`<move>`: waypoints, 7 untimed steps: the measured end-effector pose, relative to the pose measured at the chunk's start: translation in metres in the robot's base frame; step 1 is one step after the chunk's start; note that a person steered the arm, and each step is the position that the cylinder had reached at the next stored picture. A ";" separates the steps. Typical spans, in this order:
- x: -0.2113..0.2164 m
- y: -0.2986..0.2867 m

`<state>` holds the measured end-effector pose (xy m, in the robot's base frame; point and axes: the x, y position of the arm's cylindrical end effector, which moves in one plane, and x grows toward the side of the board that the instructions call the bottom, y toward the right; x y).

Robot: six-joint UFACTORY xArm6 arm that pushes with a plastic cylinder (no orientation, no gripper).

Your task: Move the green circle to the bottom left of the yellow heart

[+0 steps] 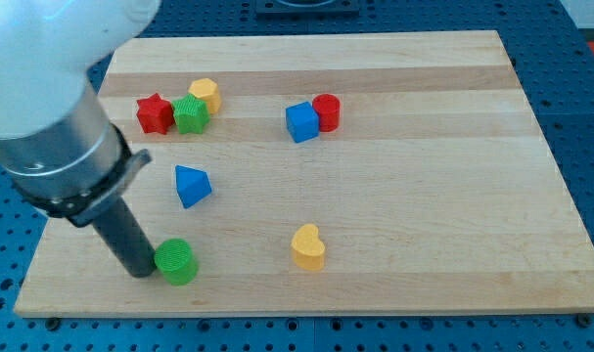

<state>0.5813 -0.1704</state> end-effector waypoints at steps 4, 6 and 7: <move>0.002 0.089; 0.017 0.116; 0.017 0.116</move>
